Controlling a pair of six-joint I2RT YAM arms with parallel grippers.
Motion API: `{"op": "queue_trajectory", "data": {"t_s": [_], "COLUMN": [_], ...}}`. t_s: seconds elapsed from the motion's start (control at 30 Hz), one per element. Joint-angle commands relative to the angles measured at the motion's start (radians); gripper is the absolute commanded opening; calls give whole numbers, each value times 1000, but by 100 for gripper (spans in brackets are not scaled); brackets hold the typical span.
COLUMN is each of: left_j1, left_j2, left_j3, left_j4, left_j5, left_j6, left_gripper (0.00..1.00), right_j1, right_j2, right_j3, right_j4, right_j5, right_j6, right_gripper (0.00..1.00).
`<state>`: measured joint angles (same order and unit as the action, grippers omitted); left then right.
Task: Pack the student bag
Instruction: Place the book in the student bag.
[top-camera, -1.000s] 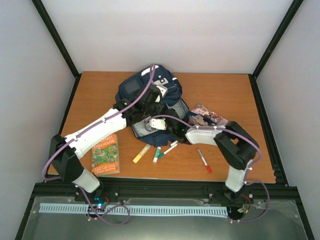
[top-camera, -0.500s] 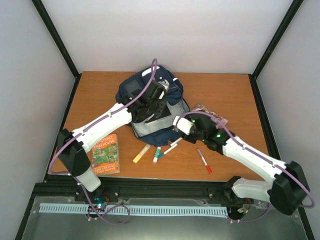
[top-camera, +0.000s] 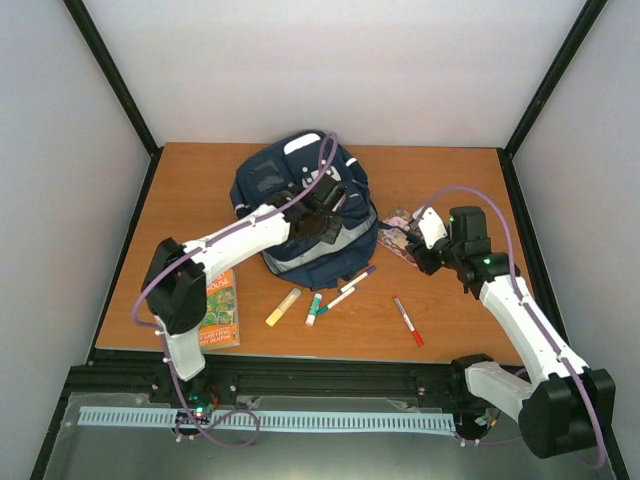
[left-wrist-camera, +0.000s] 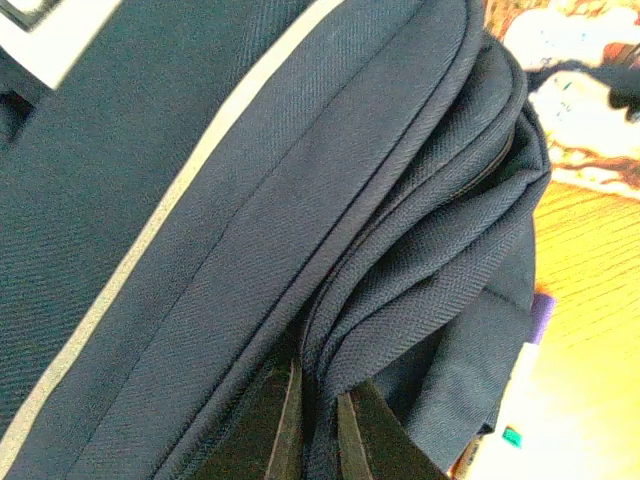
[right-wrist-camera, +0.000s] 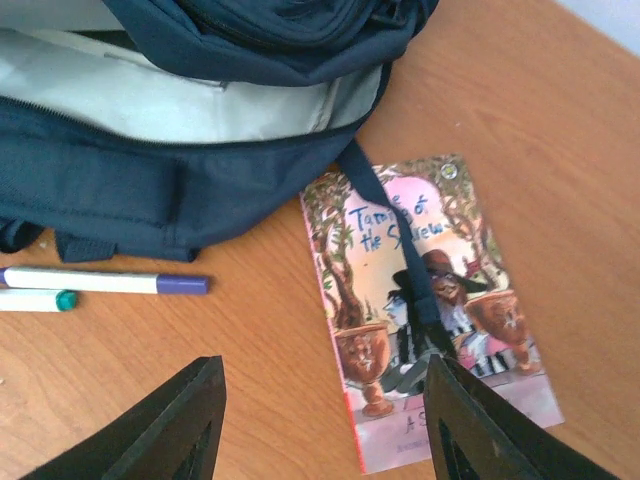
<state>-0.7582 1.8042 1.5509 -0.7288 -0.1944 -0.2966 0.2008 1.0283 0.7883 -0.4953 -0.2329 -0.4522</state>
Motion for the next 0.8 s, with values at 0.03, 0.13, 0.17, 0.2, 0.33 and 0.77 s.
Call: {"op": "queue_trajectory", "data": {"t_s": [0.03,0.13,0.17,0.2,0.33,0.77], "left_j1": [14,14,13,13,13,-18], "left_j2": [91,108,108,105,92,-147], "left_j3": [-10,-21,-34,-45,-74,-23], "left_j4": [20,28,40,50,61,-89], "left_j5": [-25,19,33,42,110,-8], "left_j6": [-26,-28,-28,-29,5,-48], "left_gripper": [2,5,6,6,20,100], "right_j1": [-12,-12,-12,-12,-12,-61], "right_j2": [7,-4,-3,-3,-2,8], "right_j3": [8,0,-1,-2,-1,29], "right_j4": [-21,-17,-18,-20,-15,-3], "right_j5": [-34,-30,-31,-31,-14,48], "right_j6": [42,44,45,44,38,52], "right_gripper": [57,58,58,59,59,71]}}
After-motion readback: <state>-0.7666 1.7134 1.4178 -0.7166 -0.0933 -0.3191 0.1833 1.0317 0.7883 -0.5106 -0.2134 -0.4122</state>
